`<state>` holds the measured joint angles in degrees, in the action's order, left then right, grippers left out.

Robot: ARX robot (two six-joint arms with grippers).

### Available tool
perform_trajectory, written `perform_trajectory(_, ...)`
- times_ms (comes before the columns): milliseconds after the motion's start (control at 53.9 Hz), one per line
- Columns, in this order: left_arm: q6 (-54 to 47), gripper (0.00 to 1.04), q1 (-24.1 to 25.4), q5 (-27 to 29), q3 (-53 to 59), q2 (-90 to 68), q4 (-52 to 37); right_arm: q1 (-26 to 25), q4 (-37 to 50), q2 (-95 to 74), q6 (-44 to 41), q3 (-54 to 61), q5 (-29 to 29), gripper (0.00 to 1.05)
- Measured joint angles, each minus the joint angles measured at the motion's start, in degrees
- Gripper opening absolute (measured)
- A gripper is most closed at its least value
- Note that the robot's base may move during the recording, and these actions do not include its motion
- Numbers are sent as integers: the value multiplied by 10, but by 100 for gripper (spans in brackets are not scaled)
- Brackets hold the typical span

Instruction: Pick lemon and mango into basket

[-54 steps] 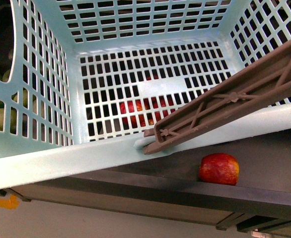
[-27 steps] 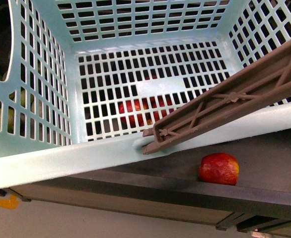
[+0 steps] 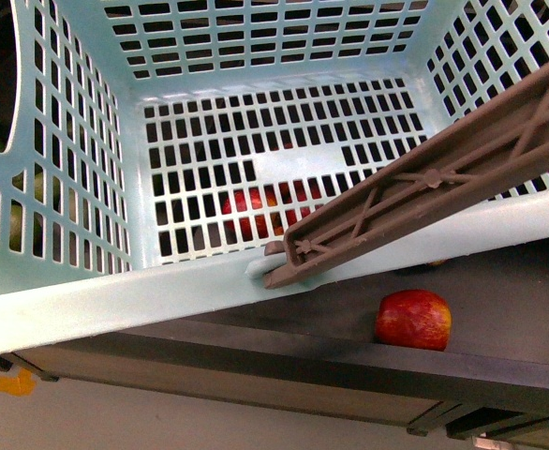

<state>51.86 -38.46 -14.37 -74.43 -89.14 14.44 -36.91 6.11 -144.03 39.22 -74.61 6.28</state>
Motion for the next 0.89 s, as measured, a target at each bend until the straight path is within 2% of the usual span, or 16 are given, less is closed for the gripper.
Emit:
perform_trajectory(74, 0, 5, 0, 1, 0, 0, 0, 1, 7, 2, 0, 6, -3, 69)
perform_trajectory(130, 0, 5, 0, 0, 0, 0, 0, 0, 12, 7, 0, 13, -10, 65)
perform_trajectory(408, 0, 5, 0, 0, 0, 0, 0, -10, 32, 61, -11, 64, -34, 63)
perform_trajectory(557, 0, 5, 0, 0, 0, 0, 0, -31, 61, 150, -69, 123, -52, 63)
perform_trajectory(650, 0, 5, 0, 0, 0, 0, 0, -44, 75, 242, -139, 172, -103, 63)
perform_trajectory(743, 0, 5, 0, 0, 0, 0, 0, -44, 67, 379, -215, 234, -183, 63)
perform_trajectory(891, 0, 5, 0, -2, 0, 0, 0, 5, 21, 608, -255, 288, -278, 63)
